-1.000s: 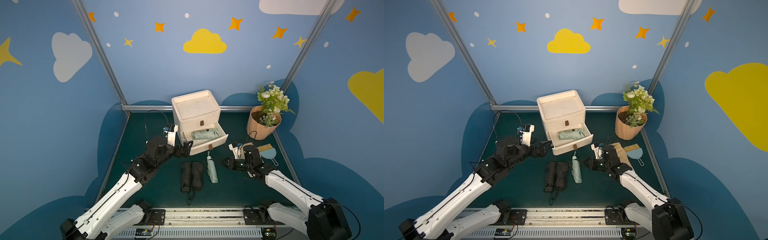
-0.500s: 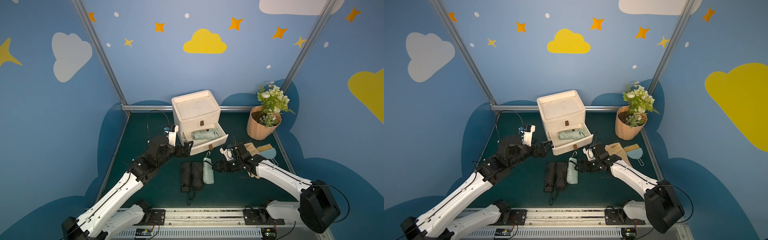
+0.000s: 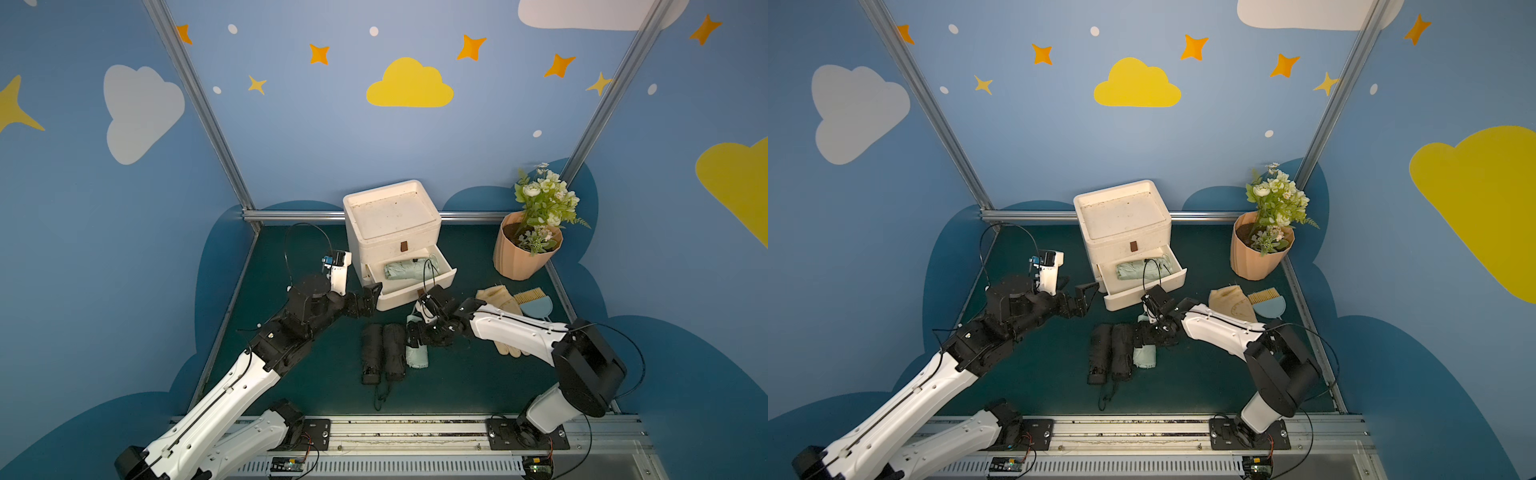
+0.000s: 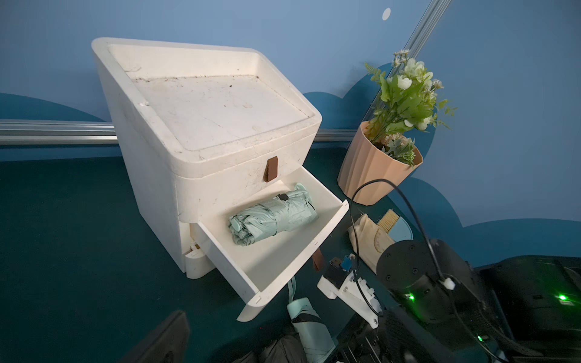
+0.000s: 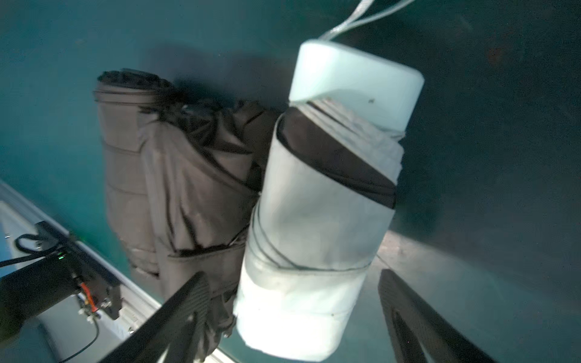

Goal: Place the umbrella in the drawer by color
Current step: Pick up the umbrella from the center of the board.

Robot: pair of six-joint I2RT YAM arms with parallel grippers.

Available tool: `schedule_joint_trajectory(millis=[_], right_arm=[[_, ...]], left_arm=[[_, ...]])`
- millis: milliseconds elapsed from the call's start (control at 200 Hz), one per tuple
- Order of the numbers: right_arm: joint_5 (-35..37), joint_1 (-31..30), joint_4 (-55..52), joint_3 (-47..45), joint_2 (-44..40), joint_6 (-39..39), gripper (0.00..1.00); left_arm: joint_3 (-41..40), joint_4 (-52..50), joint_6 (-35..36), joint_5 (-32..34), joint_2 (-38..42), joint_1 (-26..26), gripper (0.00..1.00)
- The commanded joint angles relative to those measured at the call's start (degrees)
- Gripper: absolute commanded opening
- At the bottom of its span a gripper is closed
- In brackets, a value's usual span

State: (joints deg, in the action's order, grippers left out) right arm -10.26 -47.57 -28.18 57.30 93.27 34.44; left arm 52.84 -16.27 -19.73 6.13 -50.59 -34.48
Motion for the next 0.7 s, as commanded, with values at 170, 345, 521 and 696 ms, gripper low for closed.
schedule_joint_trajectory(millis=[170,345,521,696], right_arm=[[10.9,-2.3,-13.2,5.0,6.8,-4.1,0.74],[16.6,-2.1,-19.4,6.4,8.2,-6.2,0.73],[17.3,-2.3,-20.4,7.7,10.7,-9.4,0.76],[16.4,-3.7,-20.5,10.0,14.8,-10.9,0.77]], left_arm=[[-1.6,-1.7,1.2,2.4,2.9,0.3,1.0],[-1.6,-1.6,1.2,2.3,2.0,0.3,1.0],[-1.3,-1.5,1.2,2.1,1.3,0.3,1.0],[-1.2,-1.8,1.0,2.4,1.4,0.3,1.0]])
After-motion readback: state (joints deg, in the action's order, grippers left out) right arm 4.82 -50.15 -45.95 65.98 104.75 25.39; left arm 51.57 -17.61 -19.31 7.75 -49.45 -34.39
